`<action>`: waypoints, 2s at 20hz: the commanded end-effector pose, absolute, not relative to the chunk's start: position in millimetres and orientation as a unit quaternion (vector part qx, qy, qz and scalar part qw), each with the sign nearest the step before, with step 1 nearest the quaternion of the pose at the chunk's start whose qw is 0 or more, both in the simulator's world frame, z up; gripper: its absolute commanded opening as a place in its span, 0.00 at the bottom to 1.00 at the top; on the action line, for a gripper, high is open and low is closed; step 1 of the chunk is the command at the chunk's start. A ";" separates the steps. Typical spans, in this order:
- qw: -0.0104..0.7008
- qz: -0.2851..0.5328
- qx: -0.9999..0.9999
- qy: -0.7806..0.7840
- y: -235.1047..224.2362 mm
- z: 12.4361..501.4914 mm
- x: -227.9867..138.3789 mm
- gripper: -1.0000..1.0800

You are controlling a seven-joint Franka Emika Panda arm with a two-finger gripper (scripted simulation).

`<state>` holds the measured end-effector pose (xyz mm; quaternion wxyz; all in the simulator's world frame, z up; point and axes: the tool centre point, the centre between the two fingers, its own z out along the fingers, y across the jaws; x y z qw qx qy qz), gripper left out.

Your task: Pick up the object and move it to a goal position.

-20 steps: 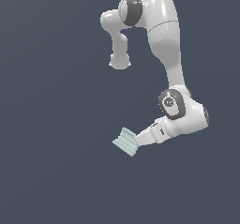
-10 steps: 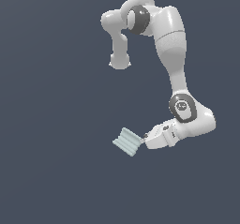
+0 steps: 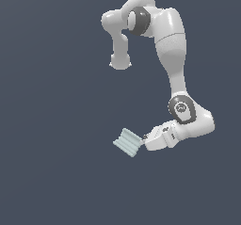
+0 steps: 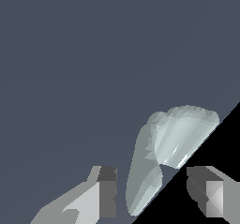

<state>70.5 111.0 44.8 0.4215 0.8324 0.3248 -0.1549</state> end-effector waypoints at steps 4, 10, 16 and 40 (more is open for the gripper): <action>0.423 -0.156 0.832 0.325 94.9 33.6 70.5 0.62; 0.423 -0.156 0.831 0.325 93.7 32.6 70.4 0.00; 0.423 -0.156 0.831 0.325 93.7 32.6 70.4 0.00; 0.489 0.025 0.851 0.190 170.7 118.8 120.0 0.00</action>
